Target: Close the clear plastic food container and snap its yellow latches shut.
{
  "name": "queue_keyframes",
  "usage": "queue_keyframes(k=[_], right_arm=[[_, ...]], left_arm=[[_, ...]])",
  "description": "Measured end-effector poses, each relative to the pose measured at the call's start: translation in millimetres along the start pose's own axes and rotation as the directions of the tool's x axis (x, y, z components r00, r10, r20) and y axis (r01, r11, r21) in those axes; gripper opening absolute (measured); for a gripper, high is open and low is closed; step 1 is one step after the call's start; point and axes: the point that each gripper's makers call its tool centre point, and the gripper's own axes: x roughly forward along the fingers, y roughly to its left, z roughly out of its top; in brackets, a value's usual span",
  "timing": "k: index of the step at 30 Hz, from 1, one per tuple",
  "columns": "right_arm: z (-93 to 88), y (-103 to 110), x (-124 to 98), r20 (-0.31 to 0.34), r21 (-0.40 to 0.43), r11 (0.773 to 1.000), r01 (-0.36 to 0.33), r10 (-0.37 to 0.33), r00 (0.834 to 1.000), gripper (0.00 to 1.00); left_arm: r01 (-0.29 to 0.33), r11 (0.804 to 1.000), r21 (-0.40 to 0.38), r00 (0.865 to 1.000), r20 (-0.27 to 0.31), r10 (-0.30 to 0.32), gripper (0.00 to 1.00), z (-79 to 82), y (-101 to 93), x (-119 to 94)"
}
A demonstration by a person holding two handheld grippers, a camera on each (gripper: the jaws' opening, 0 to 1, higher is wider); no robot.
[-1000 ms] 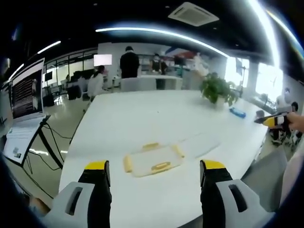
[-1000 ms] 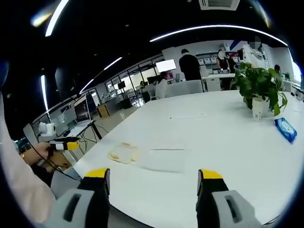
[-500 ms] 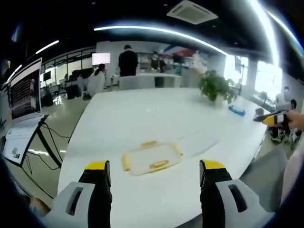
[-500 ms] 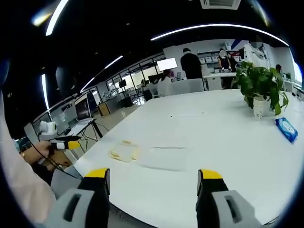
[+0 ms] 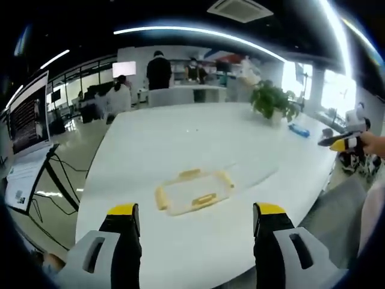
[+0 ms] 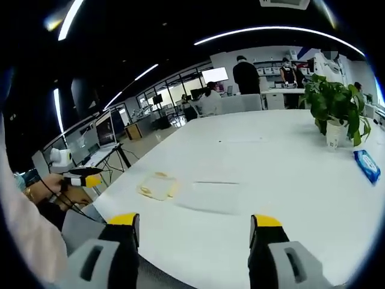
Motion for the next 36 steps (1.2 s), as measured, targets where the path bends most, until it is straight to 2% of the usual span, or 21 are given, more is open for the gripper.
queue_keyframes(k=[5, 8, 13, 29, 36], right_arm=[[-0.2, 3, 7, -0.015, -0.011, 1.000, -0.004, 0.004, 1.000, 0.74], [-0.6, 0, 13, -0.051, -0.100, 0.995, 0.022, -0.027, 0.998, 0.73], [9.4, 7, 25, -0.044, -0.089, 0.996, -0.002, -0.002, 0.999, 0.73], [17.2, 13, 56, -0.100, -0.146, 0.987, -0.061, 0.047, 0.994, 0.73], [23.4, 11, 71, -0.115, -0.176, 0.982, -0.076, 0.056, 0.992, 0.73]], left_arm=[[0.000, 1.000, 0.011, 1.000, -0.020, 0.000, 0.75, -3.7, 8.1, 7], [0.000, 1.000, 0.005, 1.000, -0.023, 0.000, 0.75, -3.5, 11.9, 12], [0.008, 1.000, 0.010, 1.000, -0.027, -0.008, 0.75, -2.1, 14.2, 21], [0.031, 0.996, 0.078, 0.996, -0.087, -0.025, 0.75, -10.8, 21.8, 38], [0.036, 0.995, 0.089, 0.995, -0.098, -0.027, 0.74, -8.7, 28.1, 47]])
